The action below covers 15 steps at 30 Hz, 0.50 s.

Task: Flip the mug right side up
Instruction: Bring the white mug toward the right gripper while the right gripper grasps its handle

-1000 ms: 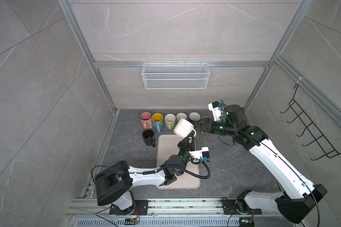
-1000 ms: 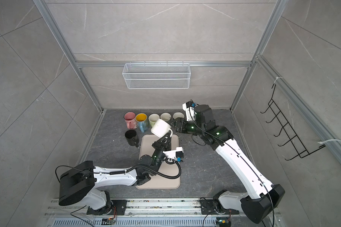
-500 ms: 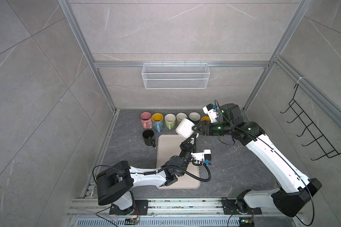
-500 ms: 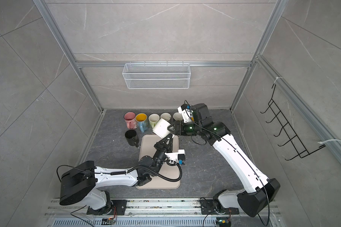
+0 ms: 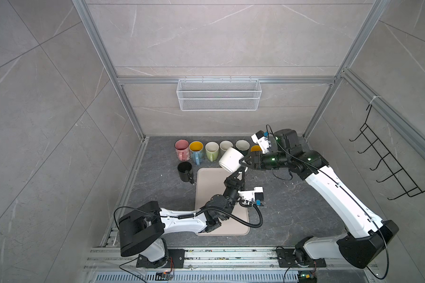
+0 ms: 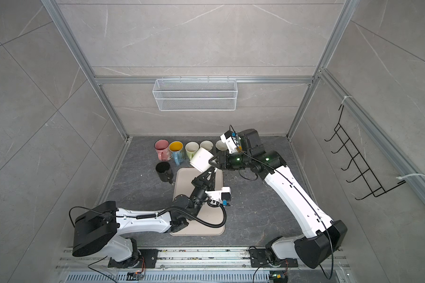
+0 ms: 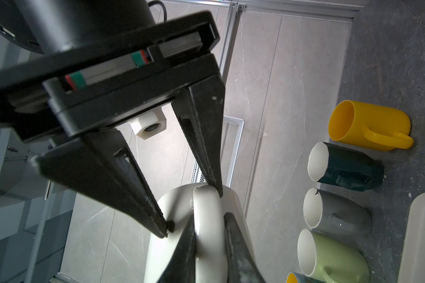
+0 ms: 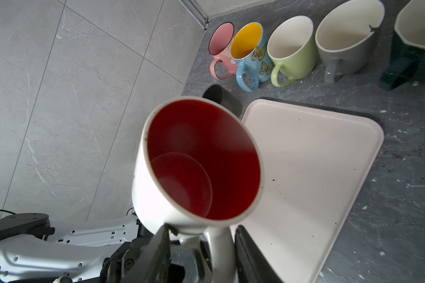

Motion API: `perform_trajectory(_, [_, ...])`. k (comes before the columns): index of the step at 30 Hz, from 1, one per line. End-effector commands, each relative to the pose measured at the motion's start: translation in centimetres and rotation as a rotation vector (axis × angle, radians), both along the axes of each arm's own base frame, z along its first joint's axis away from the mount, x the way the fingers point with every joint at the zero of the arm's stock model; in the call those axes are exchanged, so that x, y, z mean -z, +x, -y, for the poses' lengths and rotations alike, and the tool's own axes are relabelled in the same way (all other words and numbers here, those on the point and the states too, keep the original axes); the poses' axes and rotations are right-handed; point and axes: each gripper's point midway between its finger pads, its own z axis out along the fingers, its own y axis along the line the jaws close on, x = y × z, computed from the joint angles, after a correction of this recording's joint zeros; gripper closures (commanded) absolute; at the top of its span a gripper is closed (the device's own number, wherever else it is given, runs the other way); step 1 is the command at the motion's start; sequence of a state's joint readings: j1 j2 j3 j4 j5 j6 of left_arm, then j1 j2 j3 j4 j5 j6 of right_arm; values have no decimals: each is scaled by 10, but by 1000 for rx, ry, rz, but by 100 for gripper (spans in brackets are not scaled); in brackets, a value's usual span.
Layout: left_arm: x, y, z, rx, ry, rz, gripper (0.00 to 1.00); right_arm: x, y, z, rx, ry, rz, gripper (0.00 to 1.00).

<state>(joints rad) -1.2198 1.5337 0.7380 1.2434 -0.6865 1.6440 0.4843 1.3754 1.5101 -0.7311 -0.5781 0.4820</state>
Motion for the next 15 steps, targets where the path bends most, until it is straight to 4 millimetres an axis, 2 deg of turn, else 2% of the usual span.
perform_trajectory(1, [-82,-22,-17,41,-207,158,100,20,-13,-11,-66,13,-100,59])
perform_trajectory(9, [-84,-26,-15,47,-192,174,100,24,-14,-19,-96,93,-154,71])
perform_trajectory(15, [-84,-27,-18,51,-194,175,100,24,-13,-16,-91,111,-167,75])
